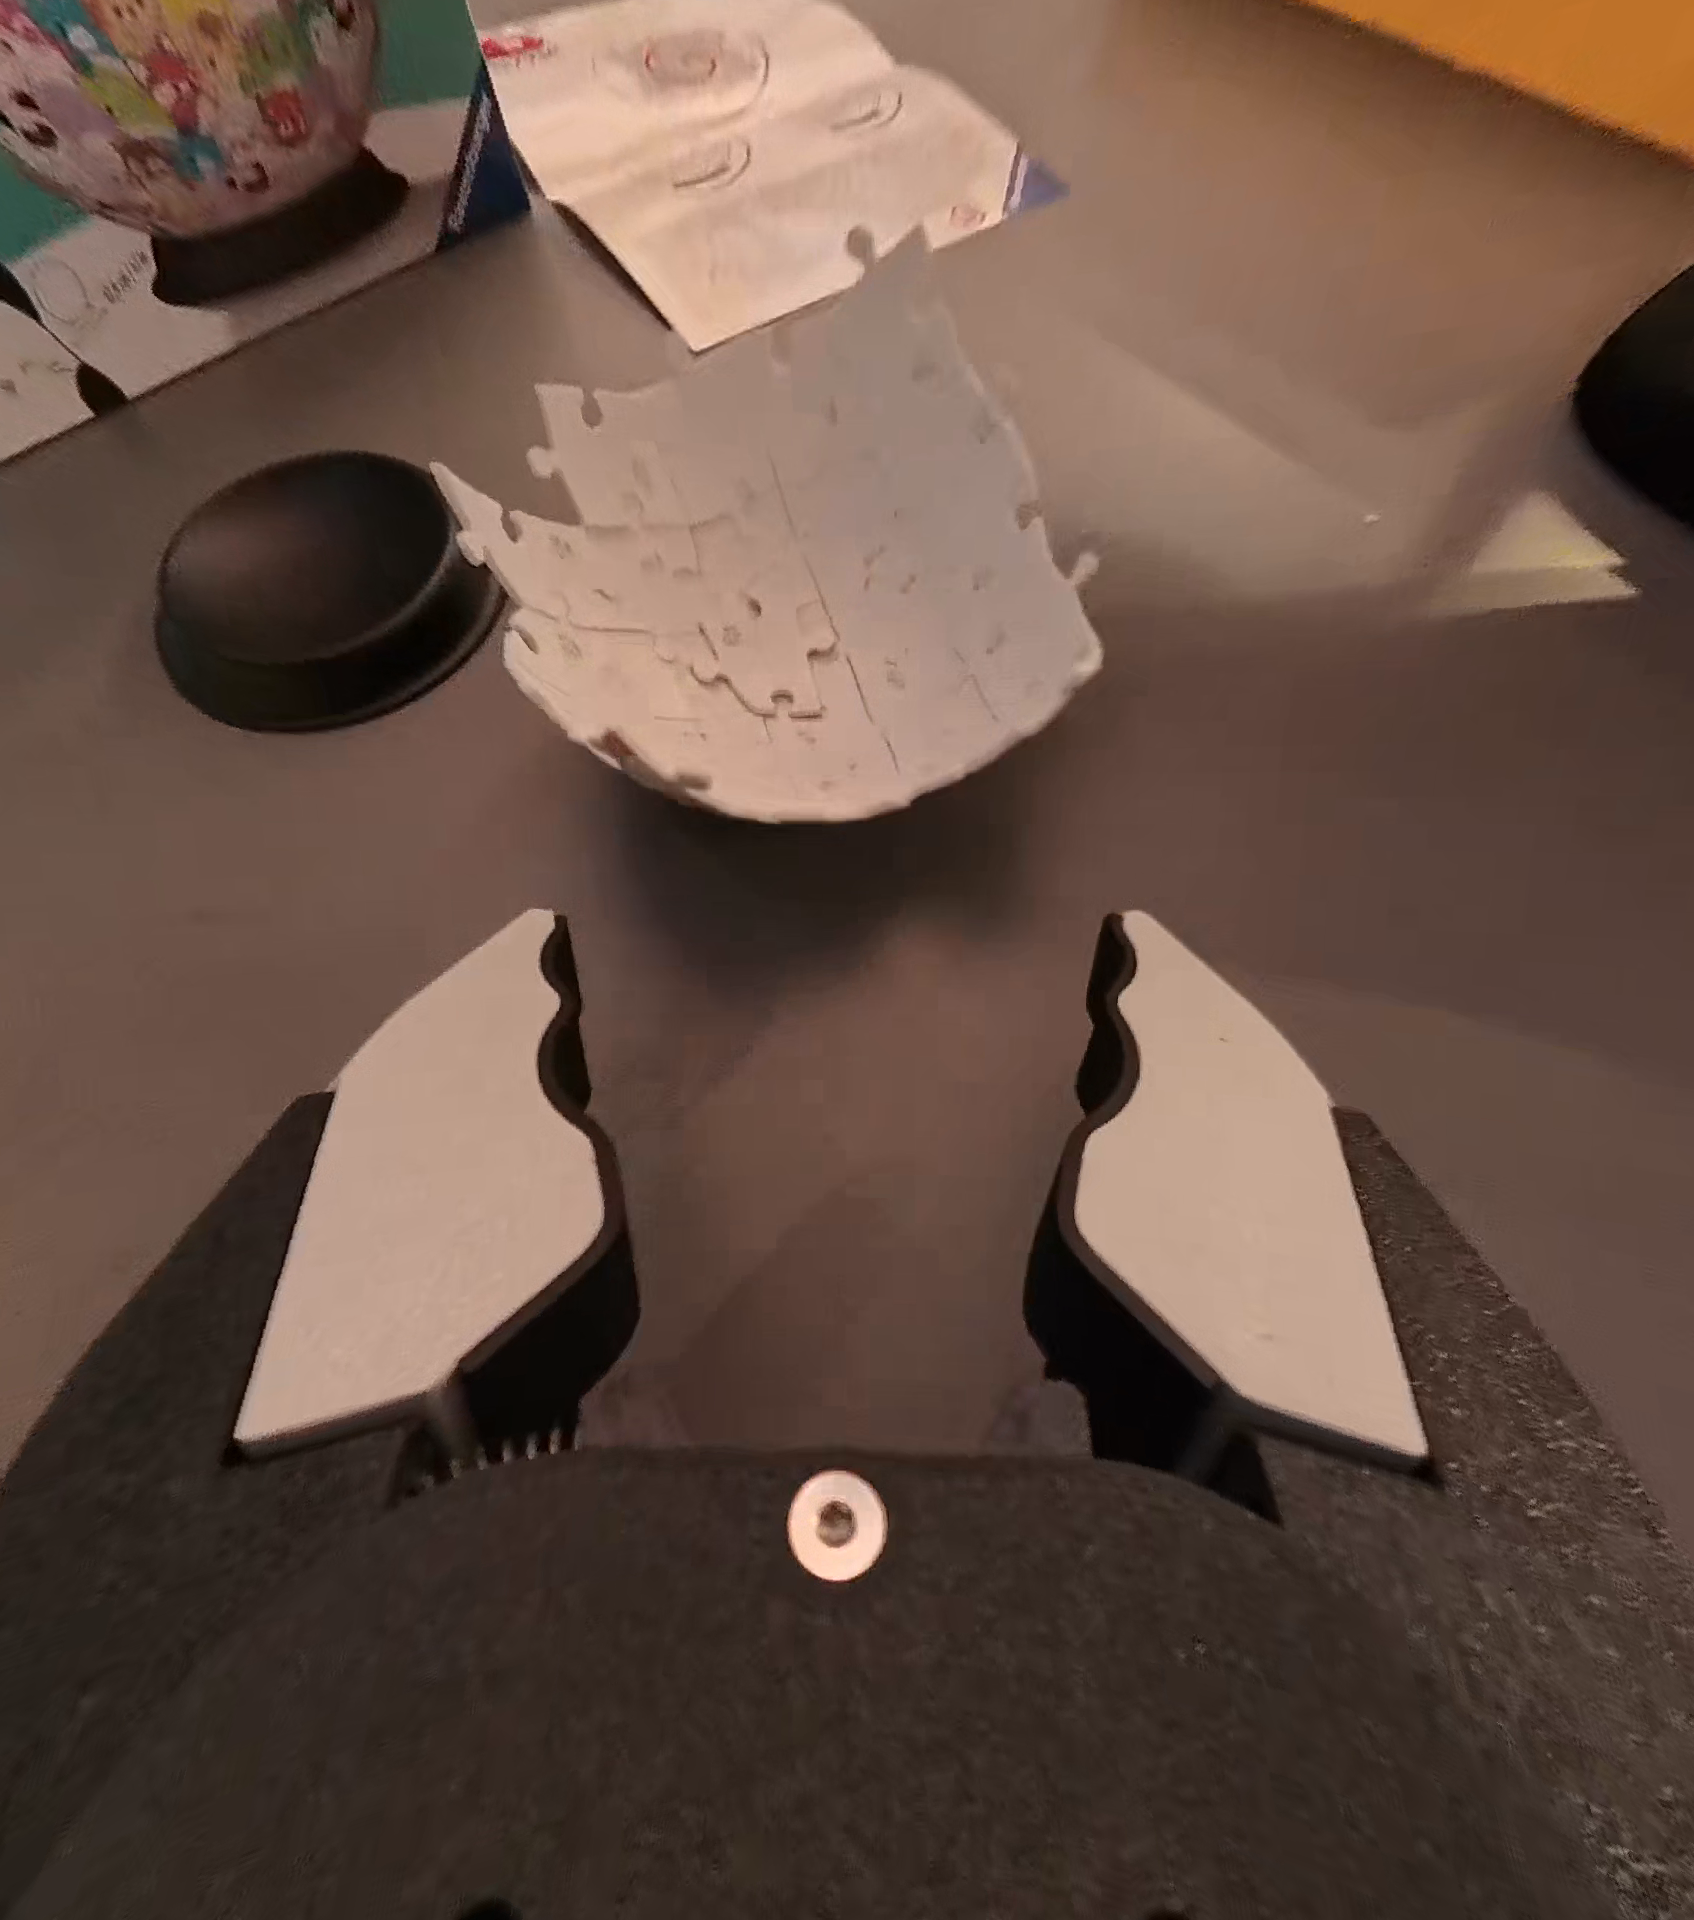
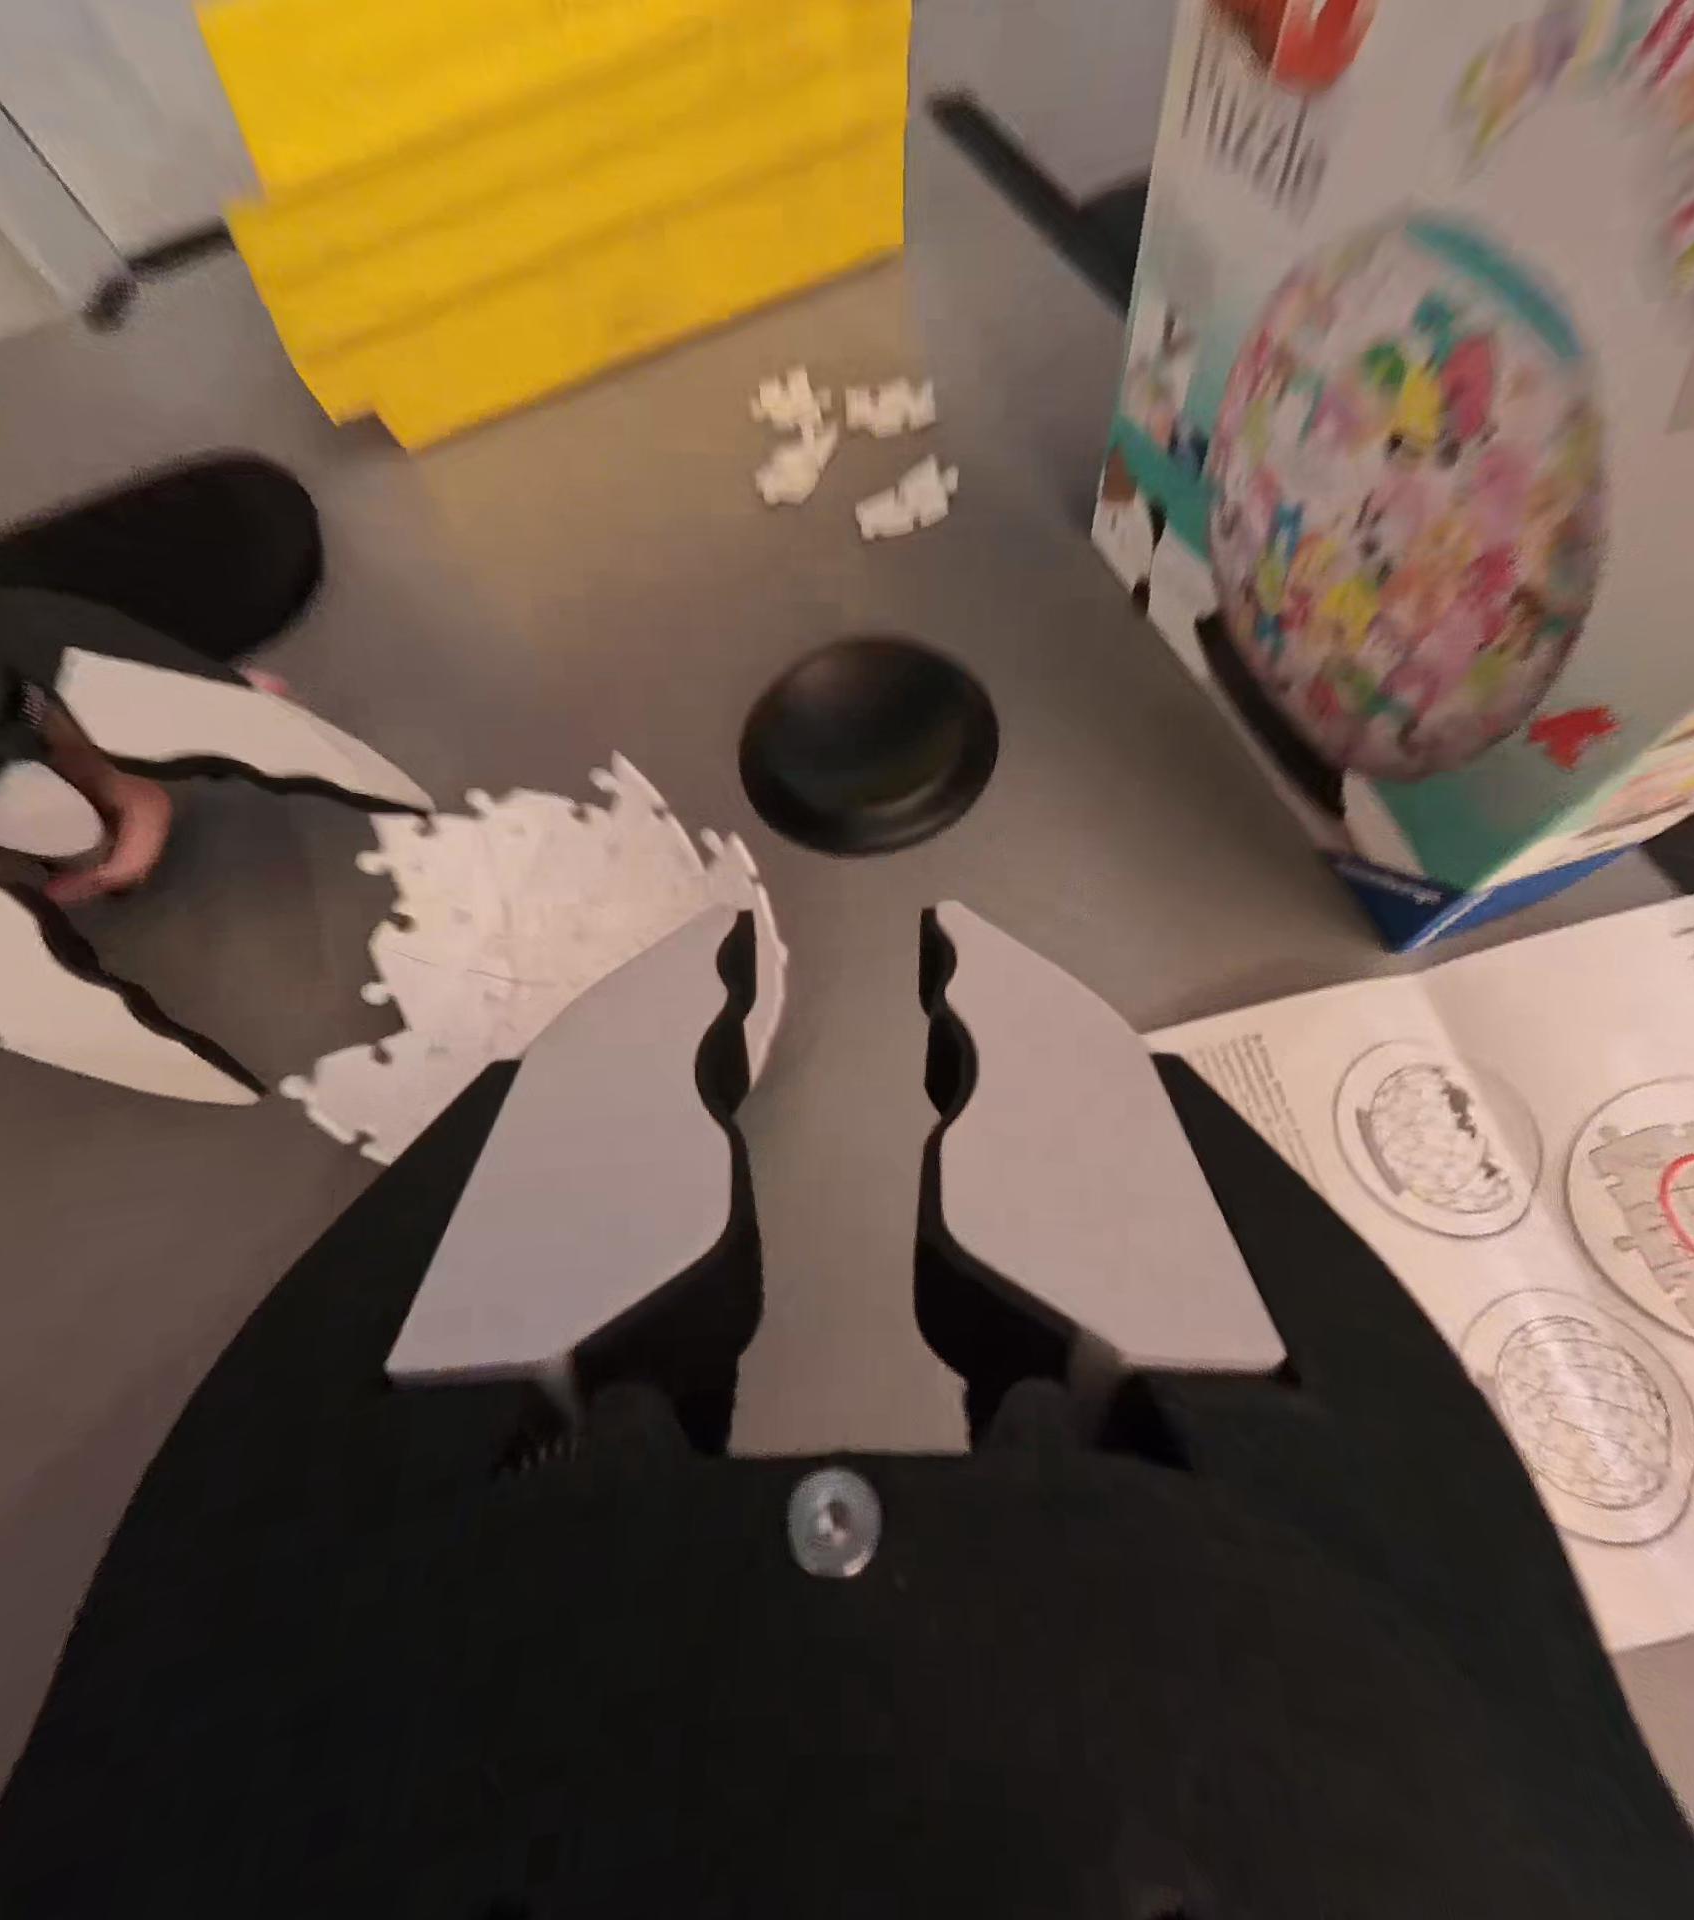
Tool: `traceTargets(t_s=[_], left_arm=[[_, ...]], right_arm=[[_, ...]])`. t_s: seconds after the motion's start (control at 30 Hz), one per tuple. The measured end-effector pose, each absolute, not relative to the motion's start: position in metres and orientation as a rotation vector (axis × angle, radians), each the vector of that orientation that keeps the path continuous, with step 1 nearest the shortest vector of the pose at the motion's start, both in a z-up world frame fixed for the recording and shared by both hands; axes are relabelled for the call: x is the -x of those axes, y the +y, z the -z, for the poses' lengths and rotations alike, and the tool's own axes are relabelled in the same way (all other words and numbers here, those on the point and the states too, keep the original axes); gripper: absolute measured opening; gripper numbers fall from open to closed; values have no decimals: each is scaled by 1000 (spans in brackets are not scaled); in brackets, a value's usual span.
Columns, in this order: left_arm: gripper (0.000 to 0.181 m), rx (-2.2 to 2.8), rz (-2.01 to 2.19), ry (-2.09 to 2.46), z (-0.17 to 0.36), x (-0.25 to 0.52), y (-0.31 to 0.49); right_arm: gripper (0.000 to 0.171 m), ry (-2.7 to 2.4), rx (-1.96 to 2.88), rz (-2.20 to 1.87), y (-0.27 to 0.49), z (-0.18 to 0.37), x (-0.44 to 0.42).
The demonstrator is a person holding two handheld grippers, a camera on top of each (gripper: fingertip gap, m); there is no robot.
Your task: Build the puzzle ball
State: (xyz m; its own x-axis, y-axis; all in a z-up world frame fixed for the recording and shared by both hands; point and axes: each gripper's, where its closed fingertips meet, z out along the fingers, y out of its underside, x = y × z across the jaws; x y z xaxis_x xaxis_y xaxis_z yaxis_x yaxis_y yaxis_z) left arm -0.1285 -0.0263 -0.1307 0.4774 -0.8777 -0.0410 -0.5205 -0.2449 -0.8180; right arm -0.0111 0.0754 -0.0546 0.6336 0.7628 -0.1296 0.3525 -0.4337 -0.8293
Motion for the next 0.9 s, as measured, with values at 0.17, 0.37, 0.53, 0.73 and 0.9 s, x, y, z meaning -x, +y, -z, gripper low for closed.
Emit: traceTargets(t_s=[0.17,0.37,0.53,0.73,0.9], left_arm=[[88,1946,542,1158,138,115,-22],[89,1973,517,1153,142,110,-15],[88,1990,527,1126,142,111,-11],[86,1978,577,1112,138,113,-12],[88,1989,578,1159,142,110,-11]], right_arm=[[24,-1044,2153,-495,81,94,24],[15,-1134,2208,-510,73,111,31],[10,-1144,2256,-555,65,114,27],[9,-1175,2327,-600,44,111,23],[21,-1108,2319,-516,53,103,15]])
